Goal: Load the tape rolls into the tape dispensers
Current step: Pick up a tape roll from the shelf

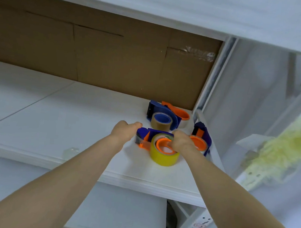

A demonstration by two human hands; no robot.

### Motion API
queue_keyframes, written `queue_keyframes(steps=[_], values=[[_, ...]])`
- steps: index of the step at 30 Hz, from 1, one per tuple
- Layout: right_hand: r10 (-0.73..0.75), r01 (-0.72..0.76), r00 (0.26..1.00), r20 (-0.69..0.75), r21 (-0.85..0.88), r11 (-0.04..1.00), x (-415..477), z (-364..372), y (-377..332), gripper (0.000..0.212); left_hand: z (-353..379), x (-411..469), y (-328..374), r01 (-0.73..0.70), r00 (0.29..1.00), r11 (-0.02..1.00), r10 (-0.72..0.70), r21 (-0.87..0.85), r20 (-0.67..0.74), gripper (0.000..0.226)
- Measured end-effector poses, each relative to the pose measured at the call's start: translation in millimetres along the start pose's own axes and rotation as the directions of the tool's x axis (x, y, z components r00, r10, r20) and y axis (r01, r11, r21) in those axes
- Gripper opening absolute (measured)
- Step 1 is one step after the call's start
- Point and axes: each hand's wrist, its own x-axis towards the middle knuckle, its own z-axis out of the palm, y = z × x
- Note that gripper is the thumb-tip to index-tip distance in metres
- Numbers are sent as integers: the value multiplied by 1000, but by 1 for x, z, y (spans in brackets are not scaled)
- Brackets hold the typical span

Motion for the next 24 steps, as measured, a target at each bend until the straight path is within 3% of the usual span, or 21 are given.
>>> queue_keyframes(steps=[2, 4, 7, 9, 11, 14, 16, 20, 24], values=[[2, 0, 998, 57, -38, 999, 6, -8, -6, 31, 1, 8, 4, -22, 1000, 999, 22, 24, -7, 55], [-6, 4, 999, 38, 51, 999, 16, -24, -15, 31, 1, 14, 9, -40, 999, 999, 40, 36, -8, 54], [-65, 92, 973, -223, 113, 989, 36, -49, -24, 26, -5, 24, 16, -72, 997, 997, 73, 41, -26, 46], [-79, 97, 971, -225, 71, 993, 52, -53, -22, 59, -12, 28, 20, -89, 995, 995, 90, 43, -41, 38], [-116, 123, 986, -123, 47, 991, 68, -50, -18, 89, -20, 30, 21, -99, 994, 994, 101, 46, -42, 25], [-175, 175, 984, 16, -16, 984, 89, -36, -21, 111, -30, 31, 21, -106, 993, 993, 109, 51, -54, 31], [-140, 143, 989, 43, -53, 988, 96, -24, -28, 102, -35, 30, 21, -107, 992, 993, 109, 46, -57, 33], [-83, 76, 996, -27, -210, 975, 103, -12, -36, 52, -42, 29, 20, -117, 991, 992, 120, 38, -66, 22], [-84, 71, 995, -62, -189, 979, 102, -18, -41, 52, -48, 28, 19, -109, 989, 994, 111, 32, -94, 21]])
